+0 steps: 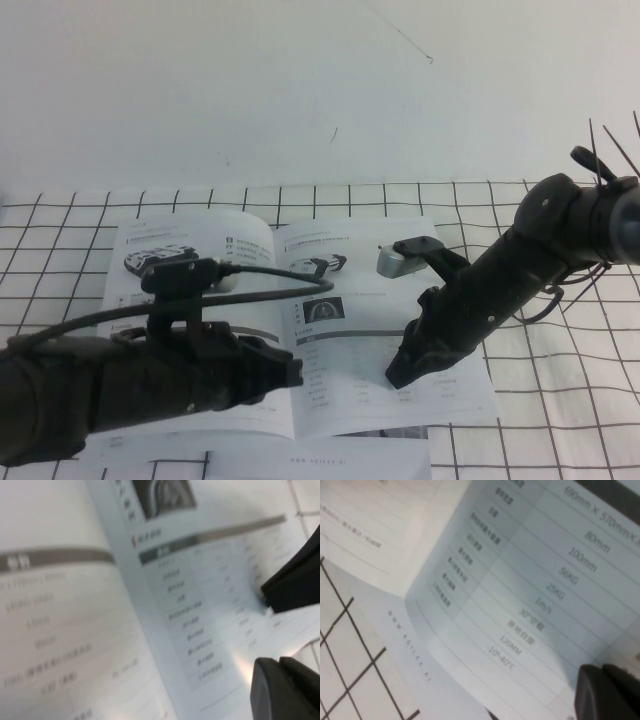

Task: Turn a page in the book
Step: Open the closed book

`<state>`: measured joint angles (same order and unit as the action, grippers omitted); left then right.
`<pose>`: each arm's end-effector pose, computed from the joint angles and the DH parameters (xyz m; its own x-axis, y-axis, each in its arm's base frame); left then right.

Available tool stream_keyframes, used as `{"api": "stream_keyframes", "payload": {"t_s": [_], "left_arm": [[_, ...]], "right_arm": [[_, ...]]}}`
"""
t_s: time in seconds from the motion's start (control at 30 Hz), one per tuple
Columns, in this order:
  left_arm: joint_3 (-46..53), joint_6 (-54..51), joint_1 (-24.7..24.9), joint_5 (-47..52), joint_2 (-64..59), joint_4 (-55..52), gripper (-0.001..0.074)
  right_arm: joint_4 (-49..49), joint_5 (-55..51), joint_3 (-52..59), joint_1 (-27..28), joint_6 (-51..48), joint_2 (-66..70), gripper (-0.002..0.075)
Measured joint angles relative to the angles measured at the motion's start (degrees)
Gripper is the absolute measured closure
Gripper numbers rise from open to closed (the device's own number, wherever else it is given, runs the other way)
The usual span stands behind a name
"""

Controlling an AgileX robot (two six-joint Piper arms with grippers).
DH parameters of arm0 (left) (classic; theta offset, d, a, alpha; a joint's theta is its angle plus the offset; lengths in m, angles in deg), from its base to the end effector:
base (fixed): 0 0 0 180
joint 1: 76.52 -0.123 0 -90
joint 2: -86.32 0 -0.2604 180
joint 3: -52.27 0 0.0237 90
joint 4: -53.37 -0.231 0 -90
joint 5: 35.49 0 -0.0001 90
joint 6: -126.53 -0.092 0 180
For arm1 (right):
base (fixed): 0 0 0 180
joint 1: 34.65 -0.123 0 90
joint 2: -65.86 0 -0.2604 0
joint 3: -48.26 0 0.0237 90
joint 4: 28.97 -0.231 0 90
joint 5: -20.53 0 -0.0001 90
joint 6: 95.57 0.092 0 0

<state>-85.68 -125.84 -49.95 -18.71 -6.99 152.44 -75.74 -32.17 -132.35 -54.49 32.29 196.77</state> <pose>0.2199 -0.1394 0.1756 -0.8201 -0.0780 -0.5669 0.2727 0.8177 -0.5070 0.3319 0.1765 0.1142 -0.7636 -0.5623 -0.3172 -0.6388 0.5870 0.4973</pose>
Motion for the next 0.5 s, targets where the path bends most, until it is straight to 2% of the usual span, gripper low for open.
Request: {"api": "stream_keyframes", "payload": {"t_s": [0.3,0.5], "left_arm": [[-3.39,-0.87,0.11,-12.15,-1.50,0.00,0.0738],[-3.39,-2.03,-2.03,-14.27,-6.56,0.13,0.0738]], "right_arm": [[-2.78,-0.99,0.00,-0.62,0.04,0.00,0.0725],[-5.59,-1.22,0.00,-3.01,0.14,0.00,0.0725]]}}
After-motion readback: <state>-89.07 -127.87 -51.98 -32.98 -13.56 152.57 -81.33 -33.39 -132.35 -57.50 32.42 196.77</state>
